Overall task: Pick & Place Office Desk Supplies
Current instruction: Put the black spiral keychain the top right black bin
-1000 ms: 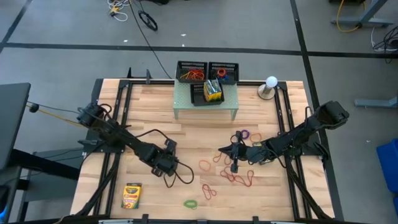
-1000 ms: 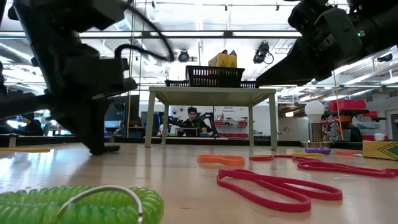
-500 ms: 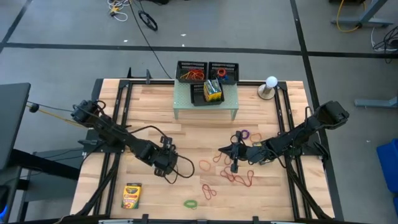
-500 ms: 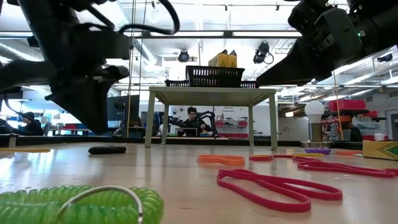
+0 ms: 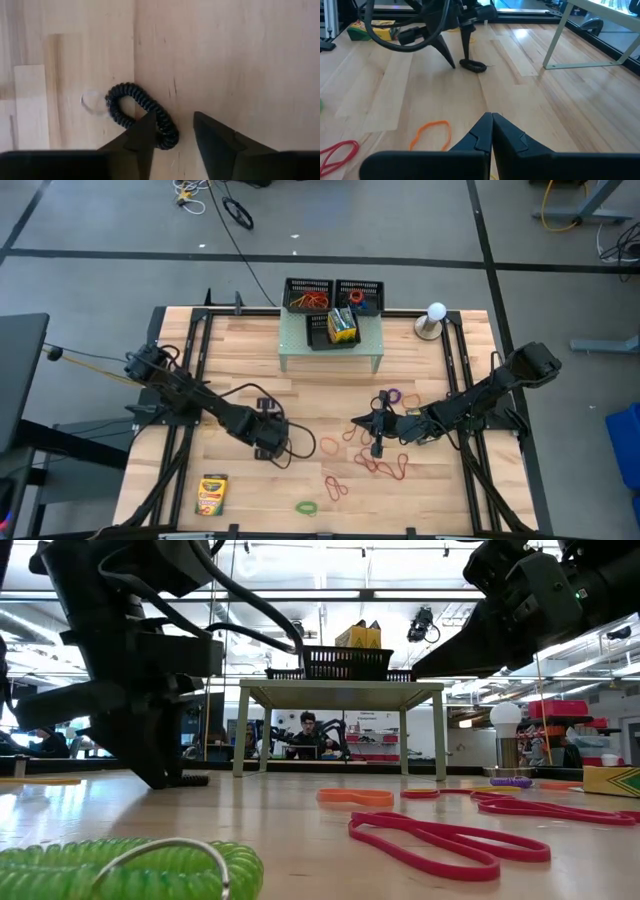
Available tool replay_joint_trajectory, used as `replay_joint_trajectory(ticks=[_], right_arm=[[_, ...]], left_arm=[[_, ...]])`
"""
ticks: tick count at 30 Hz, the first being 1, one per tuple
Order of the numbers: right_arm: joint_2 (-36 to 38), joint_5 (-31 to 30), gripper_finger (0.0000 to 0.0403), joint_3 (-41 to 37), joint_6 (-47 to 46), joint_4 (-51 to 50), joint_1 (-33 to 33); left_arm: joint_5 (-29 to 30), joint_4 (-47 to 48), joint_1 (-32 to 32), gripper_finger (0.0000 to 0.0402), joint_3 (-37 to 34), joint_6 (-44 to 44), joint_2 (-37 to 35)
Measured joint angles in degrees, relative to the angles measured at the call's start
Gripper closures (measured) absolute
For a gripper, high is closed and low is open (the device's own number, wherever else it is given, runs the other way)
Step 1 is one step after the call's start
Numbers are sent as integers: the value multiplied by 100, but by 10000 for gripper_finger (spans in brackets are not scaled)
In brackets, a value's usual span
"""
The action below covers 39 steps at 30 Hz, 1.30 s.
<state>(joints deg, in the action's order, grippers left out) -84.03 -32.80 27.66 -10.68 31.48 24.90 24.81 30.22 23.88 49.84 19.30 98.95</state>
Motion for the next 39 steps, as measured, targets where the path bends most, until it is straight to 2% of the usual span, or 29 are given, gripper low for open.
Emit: replay_joint_trajectory(ticks=[6, 9, 22, 25, 28, 32, 37, 39], right_arm=[[0, 0, 389, 0, 0, 0, -1], [0, 0, 389, 0, 0, 0, -1], [0, 0, 389, -2, 0, 0, 0], [0, 0, 389, -2, 0, 0, -1], [0, 0, 389, -2, 0, 1, -1], [0, 0, 389, -2, 0, -3, -2], [0, 0, 389, -2, 2, -5, 0], [0, -2, 389, -2, 267, -3, -2]], left_arm=[[84, 17, 7, 370, -9, -158, 1], [102, 16, 30, 389, -9, -243, -6], [87, 117, 241, 265, -26, -195, -196], [167, 137, 225, 246, -26, -219, -194], [1, 103, 147, 241, -19, -361, -78], [-71, 87, 87, 280, 6, -493, 40], [4, 233, 218, 381, 64, -715, -132], [72, 131, 282, 389, 127, -816, -324]])
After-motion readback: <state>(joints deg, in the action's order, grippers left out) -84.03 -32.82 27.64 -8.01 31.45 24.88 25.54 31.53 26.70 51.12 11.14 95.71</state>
